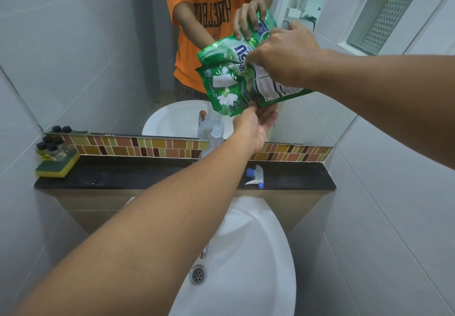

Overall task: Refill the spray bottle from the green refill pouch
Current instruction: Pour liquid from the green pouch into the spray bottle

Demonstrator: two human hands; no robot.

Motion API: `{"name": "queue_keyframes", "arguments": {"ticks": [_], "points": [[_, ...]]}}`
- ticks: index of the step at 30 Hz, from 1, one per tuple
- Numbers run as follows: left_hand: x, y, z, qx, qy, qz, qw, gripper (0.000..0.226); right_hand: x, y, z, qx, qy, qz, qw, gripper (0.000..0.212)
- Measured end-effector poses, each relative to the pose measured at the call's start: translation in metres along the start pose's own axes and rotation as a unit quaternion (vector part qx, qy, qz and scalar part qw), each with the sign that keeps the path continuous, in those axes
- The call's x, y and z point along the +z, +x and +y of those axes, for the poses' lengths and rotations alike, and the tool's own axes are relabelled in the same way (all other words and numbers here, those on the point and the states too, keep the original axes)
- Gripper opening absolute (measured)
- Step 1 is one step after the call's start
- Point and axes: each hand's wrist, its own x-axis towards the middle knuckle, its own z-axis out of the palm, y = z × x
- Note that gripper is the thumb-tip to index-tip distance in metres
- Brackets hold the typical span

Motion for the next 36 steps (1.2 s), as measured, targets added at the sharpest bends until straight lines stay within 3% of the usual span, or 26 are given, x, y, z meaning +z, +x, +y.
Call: {"name": "queue_keyframes", "arguments": {"ticks": [36], "points": [[-0.028,0.026,-0.022,-0.019,0.000,0.029,0.999,0.029,0.038,-0.016,-0.019,0.036,0.090,-0.023,0.995,0.024]]}}
